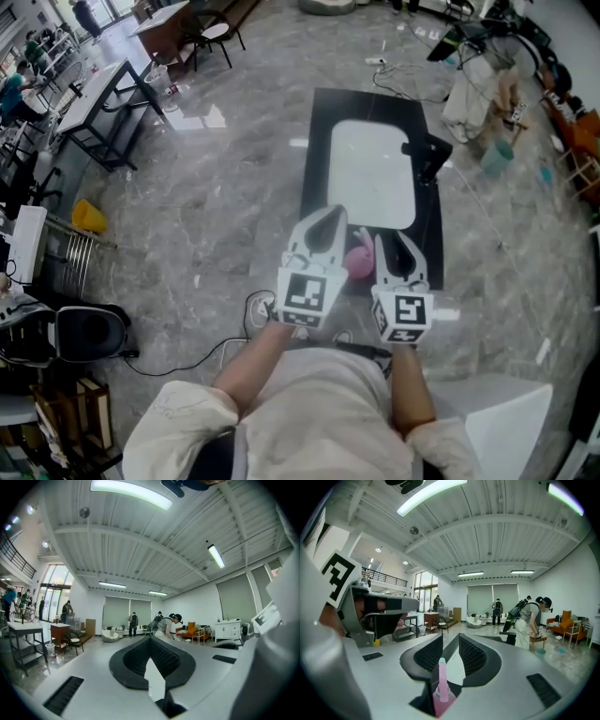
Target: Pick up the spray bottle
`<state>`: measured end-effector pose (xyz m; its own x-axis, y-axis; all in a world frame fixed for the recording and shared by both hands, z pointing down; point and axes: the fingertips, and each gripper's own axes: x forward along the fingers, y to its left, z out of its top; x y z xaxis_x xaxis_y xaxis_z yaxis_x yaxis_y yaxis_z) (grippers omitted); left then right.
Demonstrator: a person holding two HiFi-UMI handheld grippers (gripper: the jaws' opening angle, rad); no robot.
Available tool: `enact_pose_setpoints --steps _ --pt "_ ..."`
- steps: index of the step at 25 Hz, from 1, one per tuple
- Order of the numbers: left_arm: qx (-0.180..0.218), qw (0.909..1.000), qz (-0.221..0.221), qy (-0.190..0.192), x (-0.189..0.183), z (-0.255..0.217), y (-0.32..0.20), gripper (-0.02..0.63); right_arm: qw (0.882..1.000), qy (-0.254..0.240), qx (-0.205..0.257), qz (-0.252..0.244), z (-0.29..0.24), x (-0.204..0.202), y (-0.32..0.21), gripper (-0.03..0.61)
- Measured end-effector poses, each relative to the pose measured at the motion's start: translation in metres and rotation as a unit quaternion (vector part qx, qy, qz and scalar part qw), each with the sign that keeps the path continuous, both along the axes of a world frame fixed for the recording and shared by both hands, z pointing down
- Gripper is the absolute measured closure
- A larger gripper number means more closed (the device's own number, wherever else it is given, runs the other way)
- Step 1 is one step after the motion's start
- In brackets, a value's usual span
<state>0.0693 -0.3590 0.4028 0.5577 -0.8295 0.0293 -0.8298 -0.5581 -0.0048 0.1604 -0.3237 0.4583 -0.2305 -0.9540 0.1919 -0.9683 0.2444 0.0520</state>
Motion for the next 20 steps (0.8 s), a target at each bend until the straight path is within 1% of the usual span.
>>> enact_pose_setpoints --steps 1,3,8,15,20 --pt "0.000 1.0000 -0.001 0.000 -0.002 0.000 0.000 0.612 1.000 -0.003 -0.009 -0.004 0.006 -0.002 0.001 0.478" --pt "-0.001 1.0000 -0.003 -0.001 -0.004 0.000 0.000 0.612 1.000 -0.007 -0.025 -0.011 0.018 -0.005 0.002 0.432" --pt "-0.001 1.0000 -0.005 -0.002 -0.004 0.001 0.000 0.612 0.998 0.002 -0.059 -0.021 0.044 -0.008 0.003 0.371" --pt "0.000 1.0000 -0.007 -0.005 -0.004 0.001 0.000 0.612 0.994 0.006 -0.103 -0.034 0.083 -0.011 0.005 0.319" --pt "-0.011 0.9998 -0.016 -0.011 -0.008 0.010 -0.002 0.612 0.990 0.018 -0.130 -0.042 0.109 -0.013 0.003 0.302"
